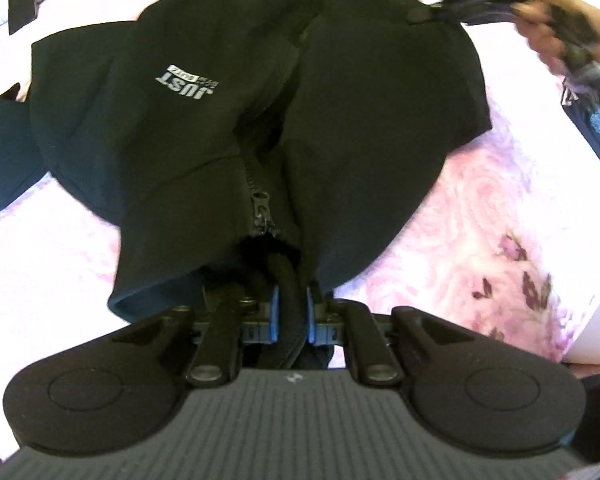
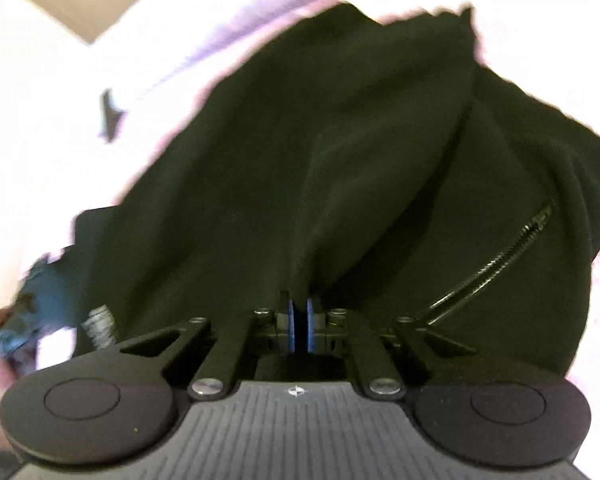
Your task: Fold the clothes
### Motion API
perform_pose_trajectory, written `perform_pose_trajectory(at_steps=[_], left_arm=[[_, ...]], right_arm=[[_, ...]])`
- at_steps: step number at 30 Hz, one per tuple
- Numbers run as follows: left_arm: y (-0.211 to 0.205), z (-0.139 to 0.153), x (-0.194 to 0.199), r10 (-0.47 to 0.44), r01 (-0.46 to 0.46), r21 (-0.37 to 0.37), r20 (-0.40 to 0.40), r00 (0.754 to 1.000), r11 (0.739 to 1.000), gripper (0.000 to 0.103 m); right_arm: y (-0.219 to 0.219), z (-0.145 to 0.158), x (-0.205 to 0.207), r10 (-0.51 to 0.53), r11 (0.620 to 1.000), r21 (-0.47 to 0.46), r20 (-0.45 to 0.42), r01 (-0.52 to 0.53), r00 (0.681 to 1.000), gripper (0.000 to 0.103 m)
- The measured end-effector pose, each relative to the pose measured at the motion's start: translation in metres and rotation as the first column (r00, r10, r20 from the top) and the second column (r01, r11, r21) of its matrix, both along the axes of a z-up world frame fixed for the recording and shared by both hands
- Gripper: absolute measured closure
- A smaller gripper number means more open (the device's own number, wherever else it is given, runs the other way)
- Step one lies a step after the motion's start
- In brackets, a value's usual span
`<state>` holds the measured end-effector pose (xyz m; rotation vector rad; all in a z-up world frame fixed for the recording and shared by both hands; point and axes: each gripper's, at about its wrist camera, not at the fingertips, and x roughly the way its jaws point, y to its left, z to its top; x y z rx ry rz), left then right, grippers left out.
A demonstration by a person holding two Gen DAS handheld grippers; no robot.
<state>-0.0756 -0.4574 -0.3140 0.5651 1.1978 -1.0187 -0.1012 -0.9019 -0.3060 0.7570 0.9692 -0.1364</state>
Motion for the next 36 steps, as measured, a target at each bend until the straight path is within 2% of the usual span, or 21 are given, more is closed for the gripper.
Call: perform_pose_trajectory(at_steps=[3, 5, 7, 9, 10, 12, 15, 17, 20, 21, 25, 27, 28, 30, 32, 34, 36], left_arm=[[0.008, 0.01, 0.005, 0.027, -0.028, -0.008, -0.038, 0.999, 1.0, 0.083], [0.014, 0.015, 0.006, 0.038, -0.038, -0.011, -0.052, 0.998, 0.999, 0.082], [0.021, 0.018, 0.008, 0.048, -0.048, -0.007, -0.049, 0.998, 0.999, 0.075], [0.027, 0.021, 0.011, 0.058, -0.059, -0.001, -0.042, 0.997, 0.998, 0.065], [0.03, 0.022, 0.012, 0.064, -0.064, 0.003, -0.038, 0.997, 0.998, 0.064], [0.036, 0.024, 0.014, 0.075, -0.075, 0.011, -0.027, 0.997, 0.997, 0.063], [0.04, 0.021, 0.025, 0.1, -0.1, 0.021, -0.004, 0.995, 0.995, 0.061], [0.043, 0.019, 0.033, 0.117, -0.117, 0.024, 0.011, 0.993, 0.993, 0.055], [0.051, 0.019, 0.044, 0.127, -0.127, 0.004, 0.031, 0.991, 0.992, 0.051], [0.054, 0.019, 0.048, 0.129, -0.129, -0.005, 0.038, 0.991, 0.992, 0.05], [0.064, 0.007, 0.082, 0.132, -0.131, -0.036, 0.046, 0.99, 0.991, 0.041], [0.068, 0.0, 0.101, 0.133, -0.131, -0.049, 0.04, 0.99, 0.99, 0.041], [0.069, -0.002, 0.111, 0.135, -0.133, -0.051, 0.037, 0.99, 0.99, 0.041], [0.071, -0.006, 0.131, 0.137, -0.134, -0.064, 0.05, 0.989, 0.989, 0.041], [0.075, -0.008, 0.154, 0.153, -0.147, -0.088, 0.061, 0.986, 0.985, 0.039], [0.078, -0.01, 0.178, 0.185, -0.178, -0.117, 0.047, 0.982, 0.977, 0.038], [0.08, -0.012, 0.202, 0.211, -0.205, -0.144, 0.027, 0.977, 0.968, 0.038]], right_arm=[[0.027, 0.033, -0.042, 0.121, 0.992, 0.02, 0.021, -0.121, 0.992, 0.096], [0.055, 0.046, -0.079, 0.229, 0.973, 0.036, -0.018, -0.228, 0.973, 0.096], [0.091, 0.045, -0.123, 0.354, 0.935, 0.057, -0.127, -0.349, 0.927, 0.096], [0.123, 0.034, -0.167, 0.452, 0.892, 0.101, -0.247, -0.442, 0.857, 0.096], [0.136, 0.025, -0.188, 0.479, 0.877, 0.123, -0.305, -0.464, 0.823, 0.098], [0.147, 0.013, -0.217, 0.47, 0.877, 0.116, -0.402, -0.465, 0.786, 0.098], [0.15, 0.0, -0.223, 0.446, 0.887, 0.128, -0.491, -0.444, 0.749, 0.098], [0.153, -0.008, -0.211, 0.462, 0.868, 0.101, -0.523, -0.486, 0.716, 0.098], [0.16, -0.015, -0.2, 0.503, 0.798, 0.043, -0.598, -0.601, 0.624, 0.098], [0.16, -0.015, -0.201, 0.496, 0.785, 0.027, -0.626, -0.619, 0.602, 0.098], [0.157, -0.011, -0.213, 0.387, 0.792, -0.045, -0.735, -0.609, 0.558, 0.097], [0.155, -0.003, -0.22, 0.298, 0.824, -0.092, -0.77, -0.56, 0.564, 0.077], [0.155, 0.003, -0.221, 0.252, 0.841, -0.12, -0.776, -0.528, 0.578, 0.065], [0.159, 0.023, -0.214, 0.172, 0.869, -0.194, -0.744, -0.455, 0.646, 0.064], [0.166, 0.043, -0.194, 0.119, 0.884, -0.257, -0.684, -0.39, 0.72, 0.057], [0.175, 0.056, -0.167, 0.099, 0.888, -0.301, -0.614, -0.348, 0.783, 0.045], [0.189, 0.065, -0.129, 0.124, 0.881, -0.328, -0.533, -0.34, 0.837, 0.042]])
